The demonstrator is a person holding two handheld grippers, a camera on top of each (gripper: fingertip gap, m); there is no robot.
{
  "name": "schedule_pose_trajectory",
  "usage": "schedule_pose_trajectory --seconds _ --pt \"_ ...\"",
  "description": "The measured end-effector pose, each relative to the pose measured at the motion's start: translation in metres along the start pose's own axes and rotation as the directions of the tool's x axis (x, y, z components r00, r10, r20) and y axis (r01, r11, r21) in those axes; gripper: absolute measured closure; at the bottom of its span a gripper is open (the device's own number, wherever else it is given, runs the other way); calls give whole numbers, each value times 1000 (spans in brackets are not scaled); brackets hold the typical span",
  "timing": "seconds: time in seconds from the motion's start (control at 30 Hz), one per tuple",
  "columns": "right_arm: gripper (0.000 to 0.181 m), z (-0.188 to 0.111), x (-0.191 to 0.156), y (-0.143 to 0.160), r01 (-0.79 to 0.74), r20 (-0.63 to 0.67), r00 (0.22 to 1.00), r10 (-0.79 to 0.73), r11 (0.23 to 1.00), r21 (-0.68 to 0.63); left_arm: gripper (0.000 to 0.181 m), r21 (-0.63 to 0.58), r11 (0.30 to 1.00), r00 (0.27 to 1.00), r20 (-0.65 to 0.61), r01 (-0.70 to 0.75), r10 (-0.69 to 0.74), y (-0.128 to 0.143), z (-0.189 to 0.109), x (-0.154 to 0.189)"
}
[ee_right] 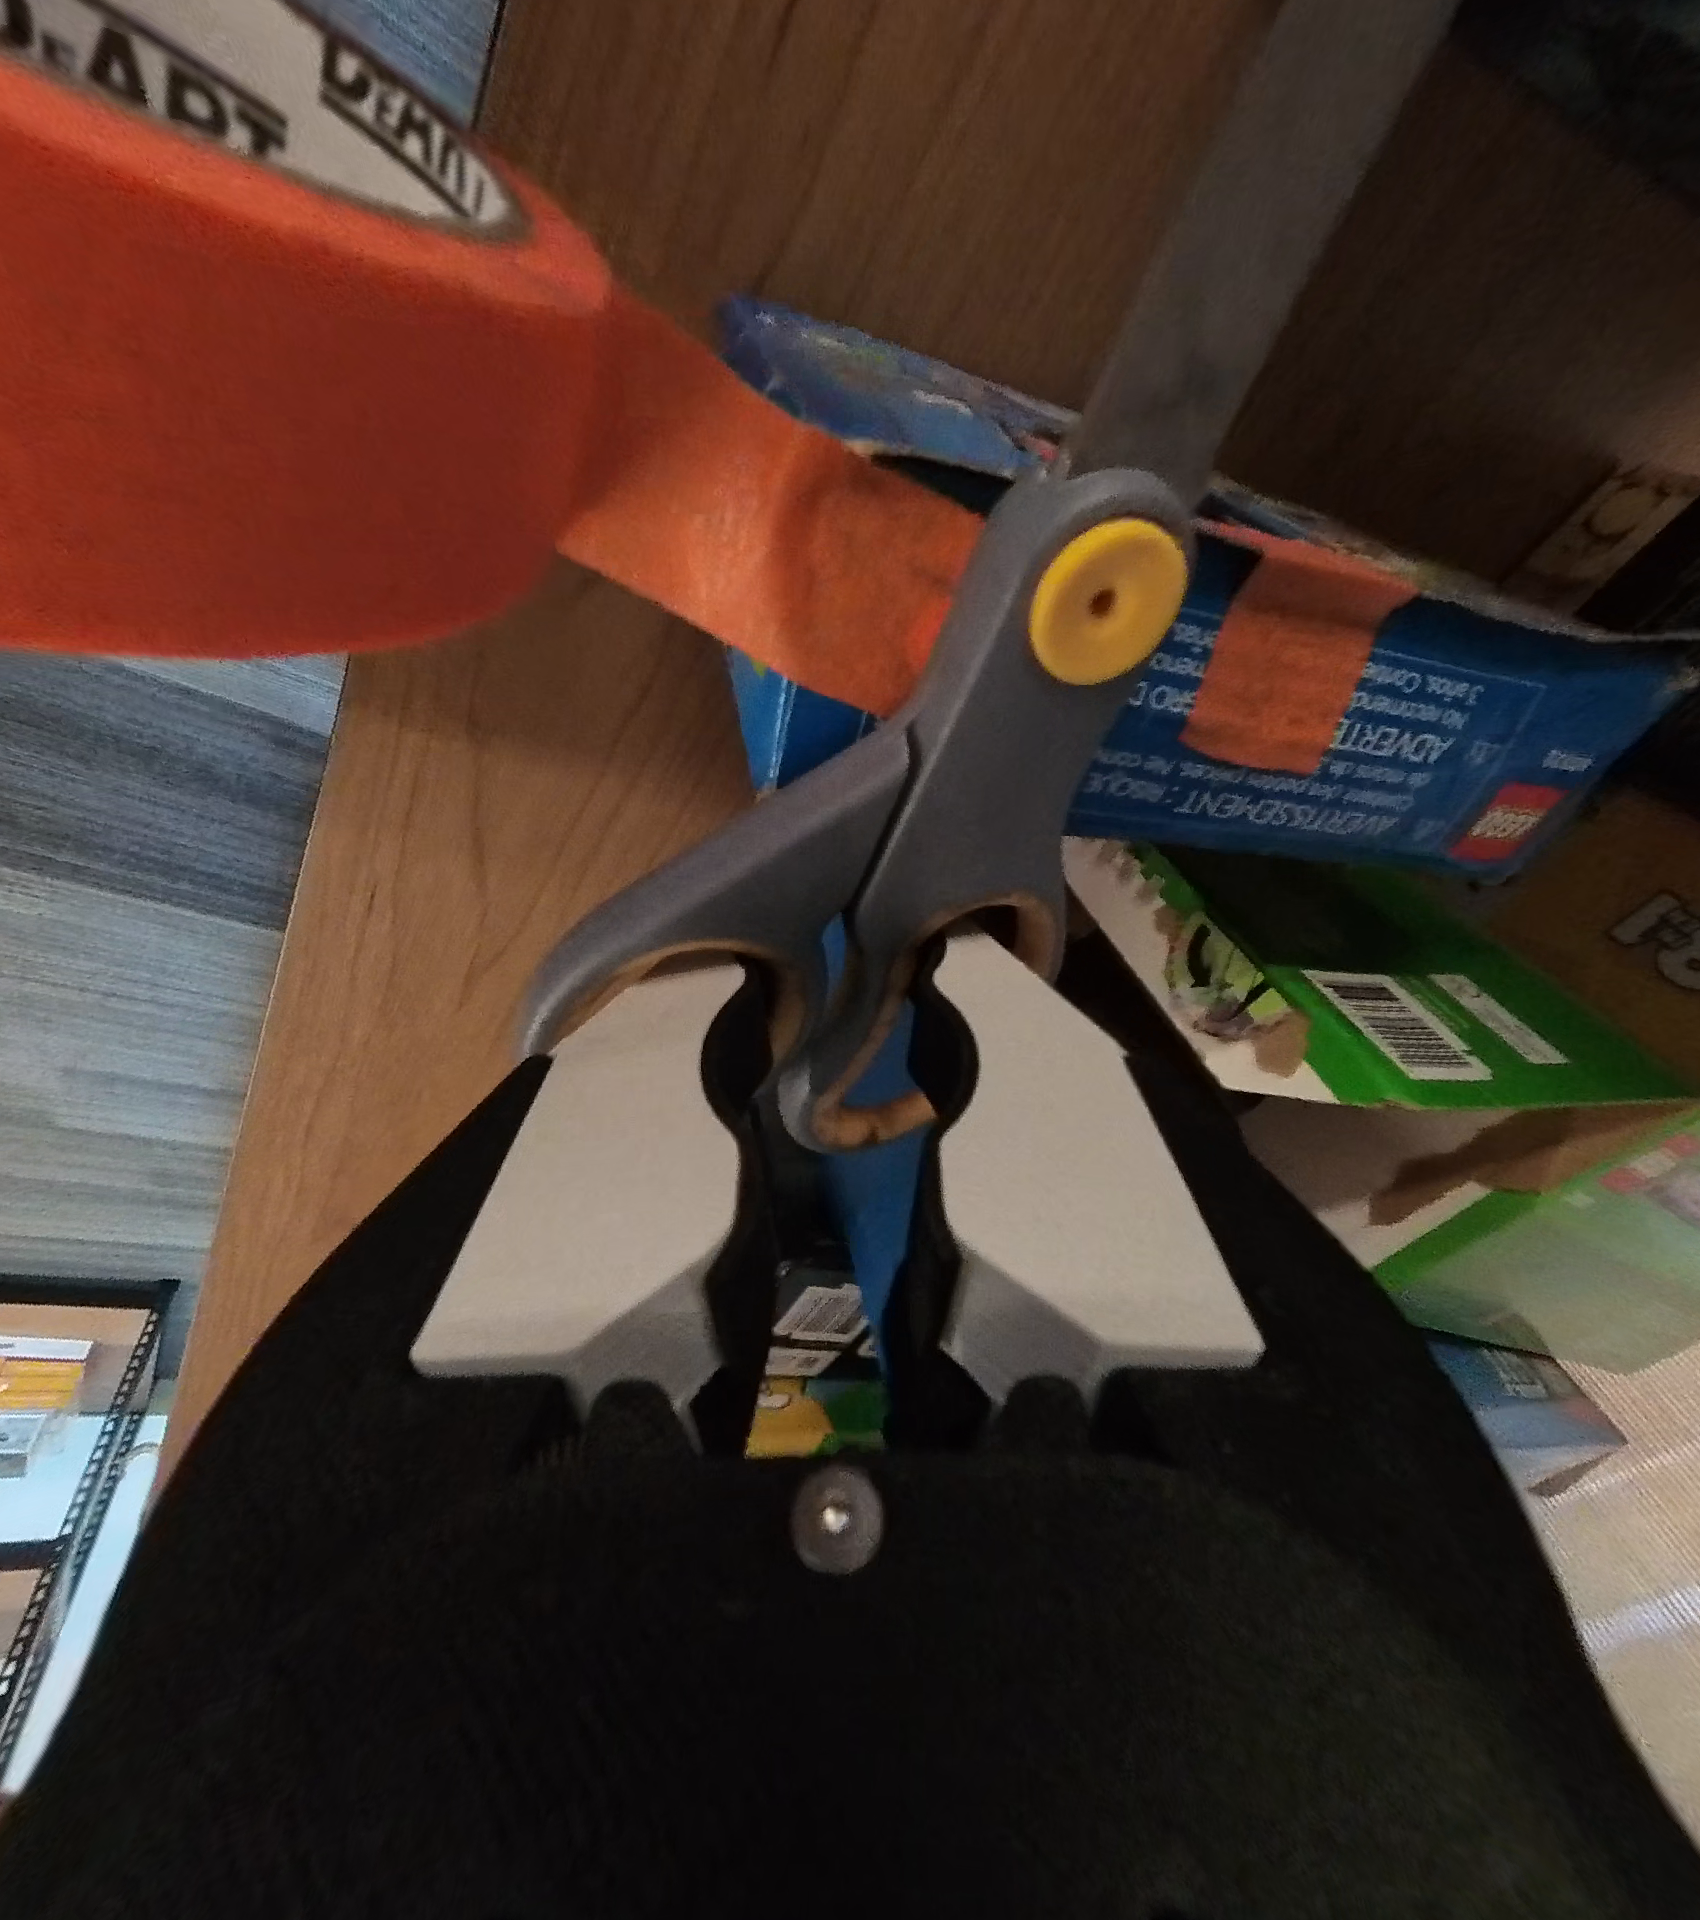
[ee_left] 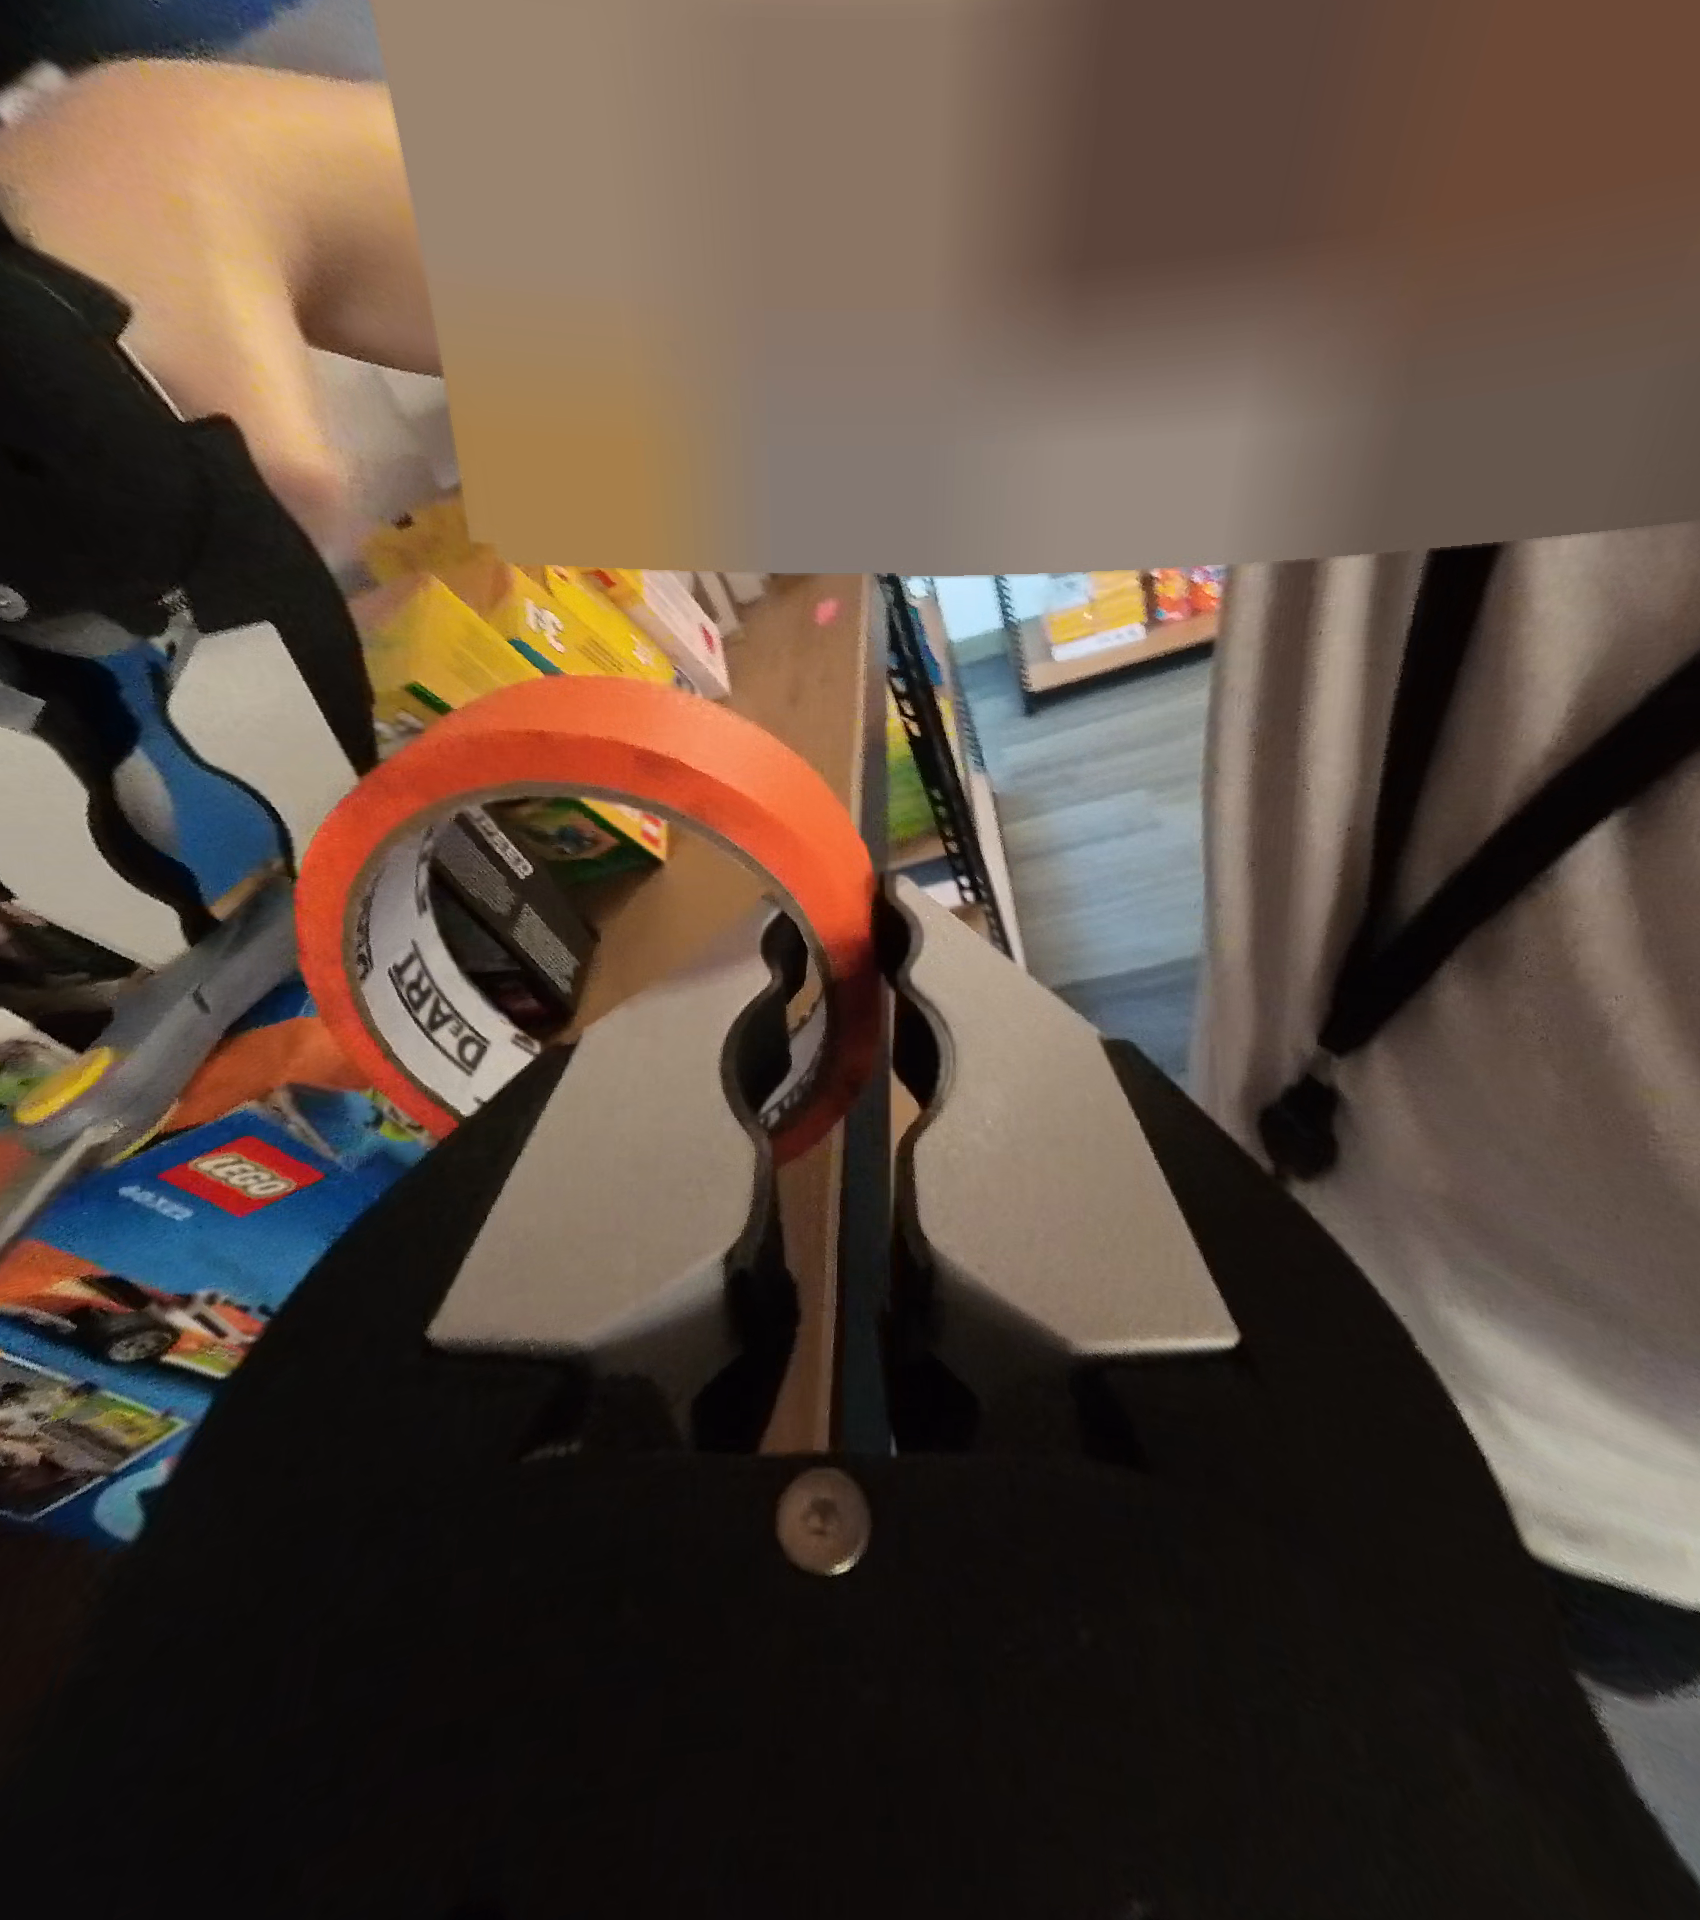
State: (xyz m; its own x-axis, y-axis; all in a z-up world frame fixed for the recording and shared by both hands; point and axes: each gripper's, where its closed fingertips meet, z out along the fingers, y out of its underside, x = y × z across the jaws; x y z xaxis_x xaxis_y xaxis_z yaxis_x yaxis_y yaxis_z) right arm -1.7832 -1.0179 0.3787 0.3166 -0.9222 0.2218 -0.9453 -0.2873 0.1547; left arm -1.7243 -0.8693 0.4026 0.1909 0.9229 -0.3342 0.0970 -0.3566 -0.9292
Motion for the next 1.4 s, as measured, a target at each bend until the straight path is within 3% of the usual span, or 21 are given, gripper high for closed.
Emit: schedule_pose_trajectory --seconds 0.17,0.43,0.63,0.8,0.9,1.07,1.17,1.4 --pt "161 1 -1 3 -4 -15 1000 3 998 -62 172 12 998 982 179 63 -64 10 14 -2" --pt "162 -2 -4 0 11 -14 1000 -13 996 -84 173 57 967 921 292 250 -256 24 24 1" --pt "162 -1 -3 2 6 7 1000 -6 996 -94 172 27 929 887 286 370 -362 31 29 2" --pt "161 1 -3 2 -9 27 1000 11 996 -85 172 78 871 833 262 486 -488 20 31 3" --pt "162 1 -4 3 -17 38 999 20 997 -80 171 37 847 804 295 531 -517 26 31 4" --pt "162 1 -5 2 -20 46 999 23 997 -75 167 63 740 704 261 670 -660 24 27 10" --pt "162 2 -5 1 -26 45 999 29 997 -68 169 94 769 737 235 632 -634 15 23 11" --pt "162 -3 -9 -7 -56 112 993 48 996 63 171 11 811 777 279 584 -564 34 22 2"
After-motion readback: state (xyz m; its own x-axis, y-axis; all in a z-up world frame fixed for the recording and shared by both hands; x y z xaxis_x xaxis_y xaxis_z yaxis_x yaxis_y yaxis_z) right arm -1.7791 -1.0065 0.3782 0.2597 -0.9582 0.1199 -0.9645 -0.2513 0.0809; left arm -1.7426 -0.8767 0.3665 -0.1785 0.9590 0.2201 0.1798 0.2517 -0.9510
